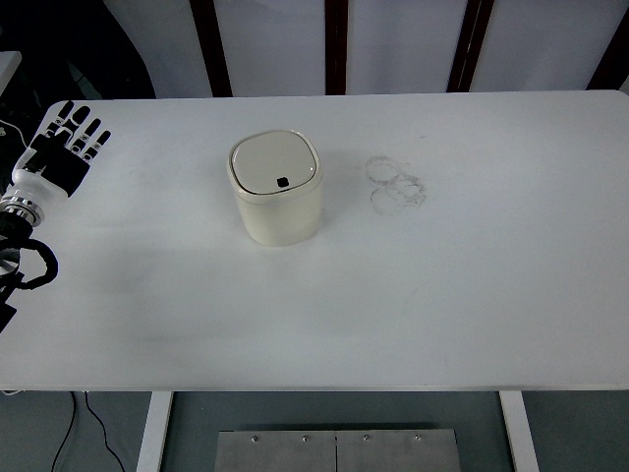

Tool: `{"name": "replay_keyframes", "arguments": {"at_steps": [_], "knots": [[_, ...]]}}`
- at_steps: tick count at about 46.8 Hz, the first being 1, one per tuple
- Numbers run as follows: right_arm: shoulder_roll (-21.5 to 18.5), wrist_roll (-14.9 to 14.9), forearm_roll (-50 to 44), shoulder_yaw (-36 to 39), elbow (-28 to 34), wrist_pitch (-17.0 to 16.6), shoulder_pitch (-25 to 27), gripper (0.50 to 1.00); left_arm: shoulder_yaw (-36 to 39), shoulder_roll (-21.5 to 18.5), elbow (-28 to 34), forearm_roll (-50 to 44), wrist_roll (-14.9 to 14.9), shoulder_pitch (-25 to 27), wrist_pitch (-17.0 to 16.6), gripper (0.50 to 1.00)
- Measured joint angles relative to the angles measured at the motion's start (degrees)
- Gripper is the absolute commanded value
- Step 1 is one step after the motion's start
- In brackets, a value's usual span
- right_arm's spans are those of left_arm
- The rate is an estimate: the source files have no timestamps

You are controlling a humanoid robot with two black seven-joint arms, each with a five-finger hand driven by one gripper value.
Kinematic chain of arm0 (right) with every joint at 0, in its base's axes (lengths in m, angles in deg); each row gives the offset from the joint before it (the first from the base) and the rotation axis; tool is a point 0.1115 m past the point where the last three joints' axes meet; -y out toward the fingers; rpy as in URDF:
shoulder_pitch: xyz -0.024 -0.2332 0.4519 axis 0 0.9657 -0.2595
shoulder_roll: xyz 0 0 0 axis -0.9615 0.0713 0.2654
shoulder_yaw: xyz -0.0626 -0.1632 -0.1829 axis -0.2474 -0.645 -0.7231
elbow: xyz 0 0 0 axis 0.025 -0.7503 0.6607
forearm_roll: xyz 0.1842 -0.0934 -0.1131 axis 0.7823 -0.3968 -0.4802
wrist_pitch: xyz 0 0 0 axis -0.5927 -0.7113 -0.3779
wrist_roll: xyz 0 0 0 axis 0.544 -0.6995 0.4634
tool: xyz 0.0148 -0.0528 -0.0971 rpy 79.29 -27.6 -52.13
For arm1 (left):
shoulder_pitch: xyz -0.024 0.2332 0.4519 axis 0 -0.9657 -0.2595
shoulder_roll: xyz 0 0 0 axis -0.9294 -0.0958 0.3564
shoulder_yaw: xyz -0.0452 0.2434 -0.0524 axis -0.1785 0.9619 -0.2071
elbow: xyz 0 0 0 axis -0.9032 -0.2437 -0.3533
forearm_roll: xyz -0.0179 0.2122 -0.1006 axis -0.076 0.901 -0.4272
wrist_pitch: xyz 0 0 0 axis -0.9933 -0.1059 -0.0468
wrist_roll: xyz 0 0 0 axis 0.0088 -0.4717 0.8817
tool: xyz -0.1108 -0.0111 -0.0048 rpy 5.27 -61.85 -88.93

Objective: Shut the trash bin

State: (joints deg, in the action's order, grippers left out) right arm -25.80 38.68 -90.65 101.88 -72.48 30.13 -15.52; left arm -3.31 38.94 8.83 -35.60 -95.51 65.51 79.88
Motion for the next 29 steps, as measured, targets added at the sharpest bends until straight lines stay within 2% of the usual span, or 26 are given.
{"name": "replay_keyframes", "arguments": {"at_steps": [13, 29], "knots": [[0.00, -0.02, 0.00, 0.00, -0.02, 0.00, -0.03, 0.991, 0.03, 0.04, 0.00, 0.00, 0.00, -0.24, 0.02, 1.000], [0.00, -1.60, -0.59, -0.17, -0.04, 0.02, -0.20, 0.991, 0.06, -0.22, 0.00, 0.00, 0.02, -0.54, 0.11, 1.000]]}}
